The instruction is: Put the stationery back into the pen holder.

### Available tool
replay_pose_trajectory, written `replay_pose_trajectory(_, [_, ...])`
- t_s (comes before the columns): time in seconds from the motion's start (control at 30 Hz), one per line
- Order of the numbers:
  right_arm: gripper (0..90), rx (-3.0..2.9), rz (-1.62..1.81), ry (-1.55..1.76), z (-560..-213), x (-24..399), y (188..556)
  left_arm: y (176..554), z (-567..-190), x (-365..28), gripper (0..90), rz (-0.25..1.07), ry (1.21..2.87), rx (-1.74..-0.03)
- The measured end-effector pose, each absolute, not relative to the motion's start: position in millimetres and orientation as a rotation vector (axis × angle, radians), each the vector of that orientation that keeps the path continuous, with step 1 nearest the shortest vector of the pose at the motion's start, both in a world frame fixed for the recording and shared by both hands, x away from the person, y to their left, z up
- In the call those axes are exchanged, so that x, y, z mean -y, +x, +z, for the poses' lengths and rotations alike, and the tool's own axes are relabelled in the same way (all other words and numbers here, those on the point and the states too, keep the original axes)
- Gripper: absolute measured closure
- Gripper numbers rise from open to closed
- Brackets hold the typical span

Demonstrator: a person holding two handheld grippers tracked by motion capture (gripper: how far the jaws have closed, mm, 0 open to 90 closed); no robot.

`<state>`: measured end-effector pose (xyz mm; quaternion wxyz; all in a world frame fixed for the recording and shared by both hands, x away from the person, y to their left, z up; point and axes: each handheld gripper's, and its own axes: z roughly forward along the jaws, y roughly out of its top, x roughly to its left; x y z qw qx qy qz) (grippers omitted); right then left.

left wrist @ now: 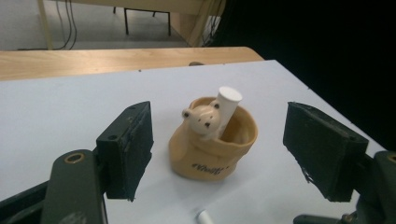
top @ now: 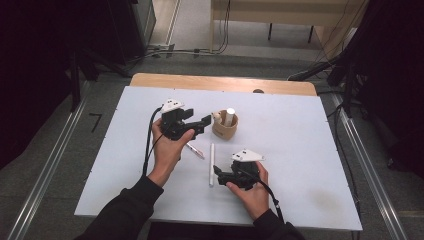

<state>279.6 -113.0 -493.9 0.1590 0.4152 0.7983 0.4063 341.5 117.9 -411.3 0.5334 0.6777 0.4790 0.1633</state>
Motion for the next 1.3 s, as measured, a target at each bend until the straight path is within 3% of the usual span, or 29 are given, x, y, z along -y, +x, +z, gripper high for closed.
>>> replay_pose_trajectory(0.63, [23.5,-2.212,1.108,1.260,-495,83,307,319,-456,-155,24.6,0.377,1.655,-1.240])
replay_pose_trajectory(1.3, [39.5,-2.222,1.031,1.327,-500,68,334,318,-462,-158,24.7,0.368,1.665,-1.253])
